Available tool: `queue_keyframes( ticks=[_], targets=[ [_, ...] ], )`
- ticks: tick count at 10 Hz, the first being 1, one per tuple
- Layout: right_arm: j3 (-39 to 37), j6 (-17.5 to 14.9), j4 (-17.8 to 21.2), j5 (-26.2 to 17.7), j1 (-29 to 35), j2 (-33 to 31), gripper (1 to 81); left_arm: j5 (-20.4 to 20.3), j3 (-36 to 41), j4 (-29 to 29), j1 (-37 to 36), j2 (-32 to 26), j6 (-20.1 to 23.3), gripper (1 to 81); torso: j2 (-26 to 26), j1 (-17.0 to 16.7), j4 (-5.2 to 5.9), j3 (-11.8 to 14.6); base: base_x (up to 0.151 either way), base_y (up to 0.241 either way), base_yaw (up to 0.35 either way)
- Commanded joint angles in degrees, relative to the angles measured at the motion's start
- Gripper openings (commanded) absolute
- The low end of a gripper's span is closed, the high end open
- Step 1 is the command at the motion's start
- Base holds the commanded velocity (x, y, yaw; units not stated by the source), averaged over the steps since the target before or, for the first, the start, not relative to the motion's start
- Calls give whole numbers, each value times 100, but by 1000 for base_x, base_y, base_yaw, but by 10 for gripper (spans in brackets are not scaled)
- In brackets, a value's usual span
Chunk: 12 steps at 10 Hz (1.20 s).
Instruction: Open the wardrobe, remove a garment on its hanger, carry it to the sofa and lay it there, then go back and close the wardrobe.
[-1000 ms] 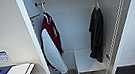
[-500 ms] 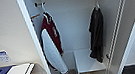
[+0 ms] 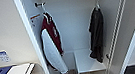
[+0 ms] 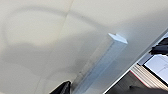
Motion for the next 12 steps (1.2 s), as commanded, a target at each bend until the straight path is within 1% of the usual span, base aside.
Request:
queue_keyframes(
  ticks=[1,4,5,7,9,12],
  targets=[
    [161,149,-67,-887,190,-350,811,869,921,-19,148,52,-132,811,0,0,0,0,0,0,0],
    [-66,166,-67,-827,58,-482,811,869,518,-28,280,139,-141,811,-11,-24,0,2,0,0,0],
    [-268,192,-58,-720,-3,-482,811,852,403,-28,333,192,-141,811,-20,-35,0,5,0,0,0],
    [-671,219,-49,-720,-135,-377,811,764,96,-19,483,341,-141,811,-22,-40,0,6,0,0,0],
    [-1505,228,-58,-711,-512,78,811,755,-544,-19,815,700,-141,811,-26,-46,0,6,0,0,0],
    [-2739,245,-5,-711,-970,845,811,755,-1725,-19,1299,1396,-132,811,-31,-50,0,9,0,0,0]
  ],
)
